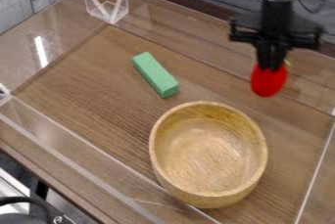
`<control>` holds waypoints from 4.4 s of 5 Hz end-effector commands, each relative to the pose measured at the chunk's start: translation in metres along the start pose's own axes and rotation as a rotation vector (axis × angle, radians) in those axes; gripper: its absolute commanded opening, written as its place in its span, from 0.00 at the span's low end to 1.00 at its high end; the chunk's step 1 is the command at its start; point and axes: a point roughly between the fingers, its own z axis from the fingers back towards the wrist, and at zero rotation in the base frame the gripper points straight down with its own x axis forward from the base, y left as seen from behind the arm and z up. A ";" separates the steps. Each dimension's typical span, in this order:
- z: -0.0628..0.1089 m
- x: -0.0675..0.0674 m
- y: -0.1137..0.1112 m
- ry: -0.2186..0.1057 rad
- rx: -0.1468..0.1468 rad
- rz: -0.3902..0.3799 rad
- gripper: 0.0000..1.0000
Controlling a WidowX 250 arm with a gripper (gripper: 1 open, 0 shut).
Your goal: Move the red fruit to the right side of the table
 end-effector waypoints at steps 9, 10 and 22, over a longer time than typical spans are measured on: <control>-0.039 0.015 -0.012 -0.063 -0.008 0.229 1.00; -0.040 0.013 -0.005 -0.057 -0.016 0.198 1.00; 0.009 0.021 0.017 -0.060 -0.098 0.021 1.00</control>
